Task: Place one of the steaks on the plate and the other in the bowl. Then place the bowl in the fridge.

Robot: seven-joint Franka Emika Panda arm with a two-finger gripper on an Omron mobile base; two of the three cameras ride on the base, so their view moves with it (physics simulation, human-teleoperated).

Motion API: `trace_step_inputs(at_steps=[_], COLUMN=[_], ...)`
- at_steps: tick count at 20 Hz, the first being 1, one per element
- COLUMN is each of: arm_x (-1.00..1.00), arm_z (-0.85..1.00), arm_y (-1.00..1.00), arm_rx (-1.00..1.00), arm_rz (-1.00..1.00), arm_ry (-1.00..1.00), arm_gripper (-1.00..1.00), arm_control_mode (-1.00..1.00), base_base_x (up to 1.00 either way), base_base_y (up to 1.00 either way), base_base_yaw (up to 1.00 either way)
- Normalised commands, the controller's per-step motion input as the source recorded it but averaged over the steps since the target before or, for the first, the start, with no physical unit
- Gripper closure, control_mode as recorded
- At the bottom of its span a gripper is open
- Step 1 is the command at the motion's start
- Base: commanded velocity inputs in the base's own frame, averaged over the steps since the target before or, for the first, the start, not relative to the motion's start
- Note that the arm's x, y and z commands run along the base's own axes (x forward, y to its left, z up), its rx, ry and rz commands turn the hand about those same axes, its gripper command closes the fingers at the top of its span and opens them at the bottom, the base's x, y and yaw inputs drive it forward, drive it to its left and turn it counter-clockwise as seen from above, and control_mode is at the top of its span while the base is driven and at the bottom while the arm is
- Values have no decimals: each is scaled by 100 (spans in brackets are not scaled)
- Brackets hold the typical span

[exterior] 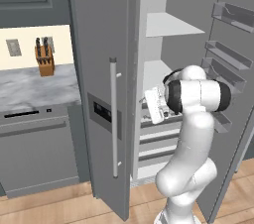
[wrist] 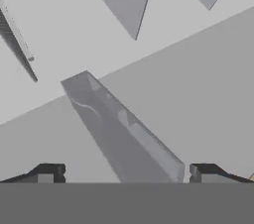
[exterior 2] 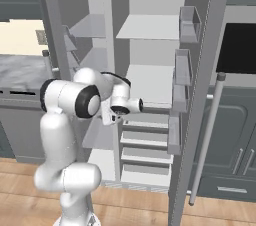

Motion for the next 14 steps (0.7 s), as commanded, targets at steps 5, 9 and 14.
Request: trace_step_inputs(at_steps=[5,9,14], arm_x=[65,51,61], arm_z=[-49,-65,-46], arm_y=[22,32,32], arm_rx=[4,2,13], arm_rz=[25,21,20], arm_ry=[6,4,0], arm_gripper=[-100,-100,-100], arm_control_mode=[-100,-100,-100], base_base_x=[0,0,0], base_base_y=[0,0,0], base_base_yaw=[0,0,0])
